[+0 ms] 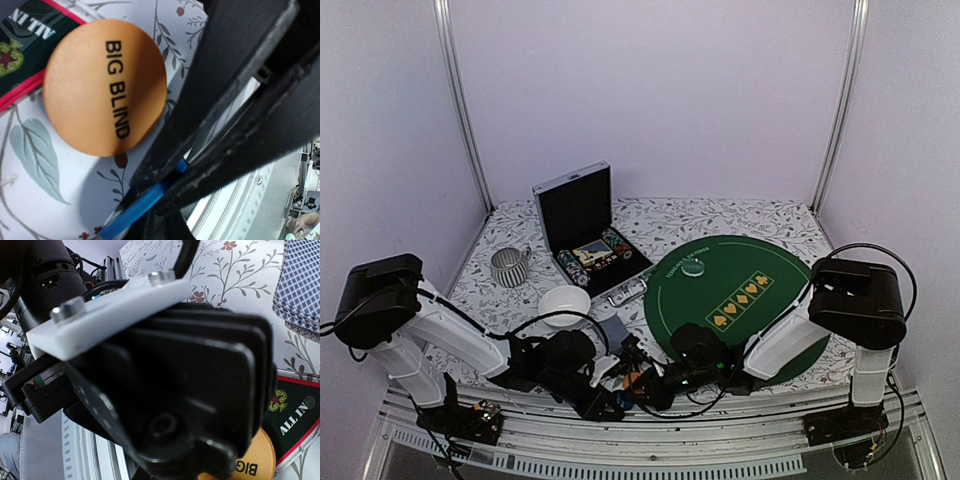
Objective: Distribute texas hold em gaming equipment
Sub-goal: Pick up the small blind button from the corner of the board, then place the small blind button in the small blind area.
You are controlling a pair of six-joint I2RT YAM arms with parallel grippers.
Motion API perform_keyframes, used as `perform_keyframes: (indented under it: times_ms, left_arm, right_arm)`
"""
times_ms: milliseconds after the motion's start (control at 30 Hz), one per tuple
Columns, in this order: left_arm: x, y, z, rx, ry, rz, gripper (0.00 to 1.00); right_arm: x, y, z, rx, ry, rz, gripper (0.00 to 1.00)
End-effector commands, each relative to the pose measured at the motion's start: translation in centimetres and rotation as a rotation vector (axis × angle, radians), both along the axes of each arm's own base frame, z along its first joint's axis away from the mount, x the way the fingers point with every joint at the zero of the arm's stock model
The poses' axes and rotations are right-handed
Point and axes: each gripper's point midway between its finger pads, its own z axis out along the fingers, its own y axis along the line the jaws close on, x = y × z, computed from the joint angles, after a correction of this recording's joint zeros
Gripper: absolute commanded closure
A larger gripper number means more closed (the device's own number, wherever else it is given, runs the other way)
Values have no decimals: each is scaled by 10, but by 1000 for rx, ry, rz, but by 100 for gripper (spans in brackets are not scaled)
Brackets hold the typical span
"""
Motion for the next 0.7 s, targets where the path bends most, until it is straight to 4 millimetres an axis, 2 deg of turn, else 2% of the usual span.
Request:
perform_keyframes:
  times_ms: [0, 67, 133, 200, 333, 400, 533, 600, 667]
  left_arm:
    - [18, 15, -14, 63, -37, 77, 90]
    - [19, 15, -8, 53, -53, 80, 88]
    - [21, 14, 6, 20, -106, 87, 84]
    - [23, 13, 35, -61, -186, 99, 77]
    - [25, 21, 82, -196, -305, 146, 56]
    - [28, 28, 97, -236, -339, 178, 45]
    - [36, 35, 108, -224, -387, 211, 38]
    - [39, 35, 109, -198, -409, 206, 35]
    - [44, 33, 110, -163, -441, 200, 30]
  right_arm:
    - [-5, 5, 27, 64, 4, 38, 97]
    - [-6, 4, 41, 82, -1, 40, 98]
    - [-5, 0, 54, 80, 0, 30, 98]
    - [-4, -6, 63, 65, 0, 13, 98]
    - [11, -30, 77, 36, 35, -54, 98]
    - [22, -45, 87, 34, 50, -95, 98]
    - [67, -88, 113, 17, 56, -254, 98]
    - [97, -121, 127, 17, 63, -373, 98]
    - [128, -165, 138, 5, 69, -528, 98]
